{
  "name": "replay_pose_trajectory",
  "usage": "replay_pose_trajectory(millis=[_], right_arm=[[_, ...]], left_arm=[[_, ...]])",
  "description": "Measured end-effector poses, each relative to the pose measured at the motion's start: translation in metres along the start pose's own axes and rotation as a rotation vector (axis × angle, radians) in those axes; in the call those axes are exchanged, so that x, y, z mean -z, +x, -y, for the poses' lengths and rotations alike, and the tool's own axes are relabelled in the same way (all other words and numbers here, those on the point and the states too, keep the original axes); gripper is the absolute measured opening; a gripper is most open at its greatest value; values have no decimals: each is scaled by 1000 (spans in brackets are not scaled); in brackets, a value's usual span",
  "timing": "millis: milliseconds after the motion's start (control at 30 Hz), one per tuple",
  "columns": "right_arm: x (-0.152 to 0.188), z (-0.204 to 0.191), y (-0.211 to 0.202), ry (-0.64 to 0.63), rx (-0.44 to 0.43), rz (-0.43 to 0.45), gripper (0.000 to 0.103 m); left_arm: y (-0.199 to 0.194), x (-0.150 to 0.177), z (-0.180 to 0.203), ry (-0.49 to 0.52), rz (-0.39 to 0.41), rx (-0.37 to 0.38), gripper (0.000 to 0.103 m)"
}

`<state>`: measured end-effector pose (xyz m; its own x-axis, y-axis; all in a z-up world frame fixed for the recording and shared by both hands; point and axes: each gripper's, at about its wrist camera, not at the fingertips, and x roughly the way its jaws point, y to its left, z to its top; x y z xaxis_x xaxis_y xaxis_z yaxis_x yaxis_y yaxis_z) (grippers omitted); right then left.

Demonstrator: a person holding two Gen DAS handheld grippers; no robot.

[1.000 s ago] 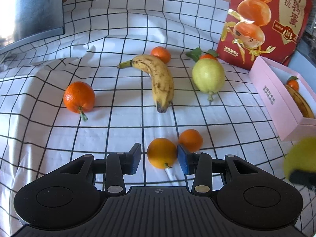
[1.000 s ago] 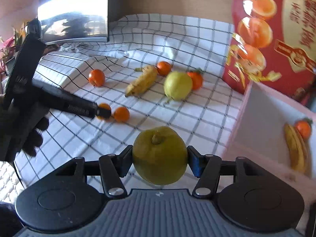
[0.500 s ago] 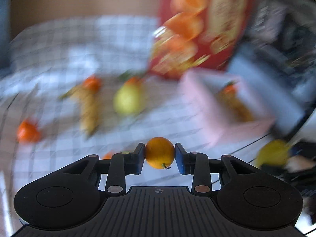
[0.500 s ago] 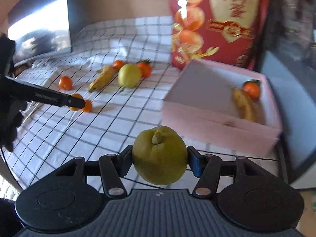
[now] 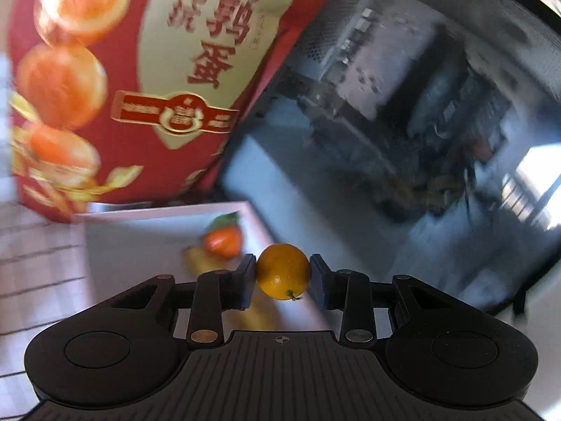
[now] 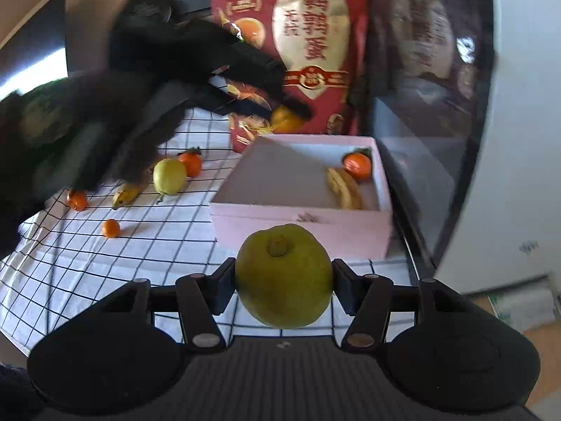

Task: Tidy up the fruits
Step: 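Carry the mandarin into the pink box and open the left tool while the right tool carries the pear, then lower the green pear into the pink box and open the right tool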

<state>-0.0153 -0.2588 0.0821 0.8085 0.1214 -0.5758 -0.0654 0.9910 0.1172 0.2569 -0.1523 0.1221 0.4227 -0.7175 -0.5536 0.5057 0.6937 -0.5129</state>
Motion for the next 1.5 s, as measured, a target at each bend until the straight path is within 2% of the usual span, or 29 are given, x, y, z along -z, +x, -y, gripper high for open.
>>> replay_pose_trajectory(millis=[100, 200, 300, 400, 567, 700, 833, 933, 1033, 1367, 1500], right_arm=[[6, 4, 0, 21, 17, -10, 58], [7, 8, 0, 32, 20, -12, 58], [-2, 11, 7, 25, 9, -11, 58], [-20, 13, 15, 21, -29, 12, 58], [-73, 17, 47, 52, -126, 29, 58], [-105, 21, 107, 134, -201, -54, 58], [-112, 17, 162, 212, -255, -183, 58], [-106, 11, 184, 245, -278, -263, 58], [-101, 6, 191, 266, -305, -291, 58], [-102, 7, 183, 226, -293, -283, 58], [-97, 12, 185, 191, -195, -300, 58]], left_arm=[[23, -11, -7, -55, -4, 9, 37], [14, -4, -12, -36, 33, -17, 37], [-17, 12, -17, 11, 71, -56, 37], [-55, 36, -22, 55, 123, -130, 37], [-100, 85, -38, 27, 120, -197, 37], [-122, 124, -55, -42, 90, -242, 37], [-140, 153, -69, -119, 87, -282, 37], [-152, 163, -76, -159, 107, -313, 37], [-162, 170, -84, -188, 124, -332, 37], [-168, 178, -87, -213, 132, -336, 37], [-169, 178, -88, -223, 137, -338, 37]])
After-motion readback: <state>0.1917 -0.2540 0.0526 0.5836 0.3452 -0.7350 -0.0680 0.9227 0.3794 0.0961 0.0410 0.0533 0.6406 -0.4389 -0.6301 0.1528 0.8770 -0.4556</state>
